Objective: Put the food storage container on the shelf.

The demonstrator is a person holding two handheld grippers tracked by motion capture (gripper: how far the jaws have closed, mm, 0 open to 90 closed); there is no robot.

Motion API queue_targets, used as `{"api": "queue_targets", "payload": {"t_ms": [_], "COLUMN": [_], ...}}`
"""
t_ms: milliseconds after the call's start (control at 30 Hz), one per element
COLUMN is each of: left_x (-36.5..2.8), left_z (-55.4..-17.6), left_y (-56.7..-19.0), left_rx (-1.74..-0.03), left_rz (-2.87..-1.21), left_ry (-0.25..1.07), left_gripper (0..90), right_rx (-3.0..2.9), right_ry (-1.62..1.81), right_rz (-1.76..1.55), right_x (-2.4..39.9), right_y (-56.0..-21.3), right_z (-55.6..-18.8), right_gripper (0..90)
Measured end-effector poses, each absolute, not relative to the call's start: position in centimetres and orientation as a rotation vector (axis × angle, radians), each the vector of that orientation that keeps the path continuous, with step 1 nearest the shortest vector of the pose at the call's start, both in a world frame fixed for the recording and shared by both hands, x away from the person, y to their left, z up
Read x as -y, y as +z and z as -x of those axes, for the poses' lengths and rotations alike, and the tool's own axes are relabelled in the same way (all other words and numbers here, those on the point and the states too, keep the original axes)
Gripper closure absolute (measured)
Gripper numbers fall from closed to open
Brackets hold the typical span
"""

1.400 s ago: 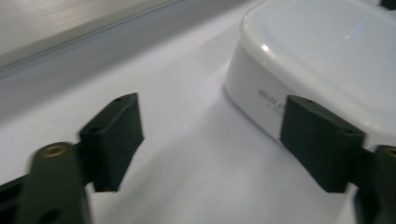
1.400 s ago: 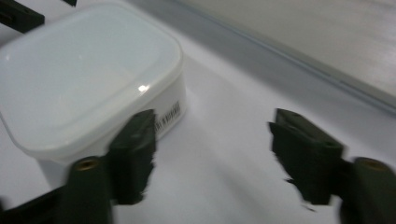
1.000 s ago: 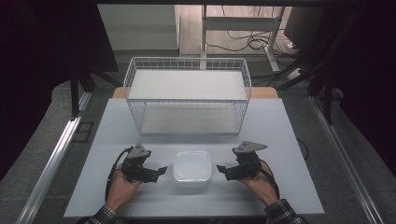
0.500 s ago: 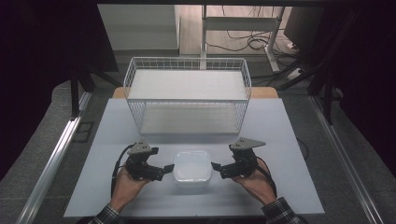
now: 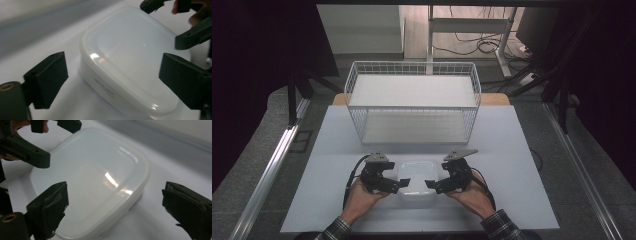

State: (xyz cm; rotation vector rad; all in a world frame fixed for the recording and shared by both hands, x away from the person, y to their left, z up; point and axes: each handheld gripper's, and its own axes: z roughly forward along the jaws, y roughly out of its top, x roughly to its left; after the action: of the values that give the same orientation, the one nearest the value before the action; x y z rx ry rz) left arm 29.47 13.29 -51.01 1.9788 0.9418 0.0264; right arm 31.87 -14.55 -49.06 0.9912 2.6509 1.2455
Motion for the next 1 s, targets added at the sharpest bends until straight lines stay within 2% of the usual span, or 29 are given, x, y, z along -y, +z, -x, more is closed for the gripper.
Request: {"api": "queue_targets", "payload": {"t_ms": [67,100,267,467,600,700,767,833,1000], "left_x": [-13.5,-13.6,-13.8,-14.2,-14.6,-14.5,-14.8,-14.5,-15.0], "left_z": [-29.3,-29.2,-27.8,-26.7,-26.7,-26.2,-26.1,-26.0,-26.4], "left_y": [-51.2,-51.2,-50.8,-50.2,-49.9,-49.2,-48.9,-48.9,-49.3], "left_rx": [-0.935,-0.932,-0.964,-0.995,-1.035,-1.053,-1.062,-1.061,-1.076], "left_rz": [-1.959,-1.958,-1.943,-1.927,-1.898,-1.905,-1.885,-1.908,-1.862], "left_ry": [-0.028,-0.048,-0.038,-0.026,-0.056,0.026,0.068,0.123,0.068], "left_gripper": [15.7,22.8,34.5,53.4,62.1,68.0,77.0,79.5,79.5], "right_rx": [-2.682,-2.686,-2.711,-2.696,-2.669,-2.631,-2.598,-2.576,-2.530], "right_ry": [1.277,1.281,1.282,1.323,1.324,1.353,1.380,1.356,1.384], "right_rz": [-1.019,-1.018,-1.076,-1.157,-1.234,-1.251,-1.246,-1.195,-1.209], "right_x": [14.5,14.6,15.0,16.7,16.9,16.9,17.1,16.9,16.7], "right_y": [-49.2,-49.2,-49.0,-48.1,-47.7,-47.3,-47.1,-47.1,-47.4], "right_z": [-31.9,-31.8,-31.3,-30.7,-30.4,-30.1,-29.9,-29.7,-29.8], "right_gripper": [13.4,15.7,24.8,55.0,61.7,69.6,78.5,78.7,77.5]}}
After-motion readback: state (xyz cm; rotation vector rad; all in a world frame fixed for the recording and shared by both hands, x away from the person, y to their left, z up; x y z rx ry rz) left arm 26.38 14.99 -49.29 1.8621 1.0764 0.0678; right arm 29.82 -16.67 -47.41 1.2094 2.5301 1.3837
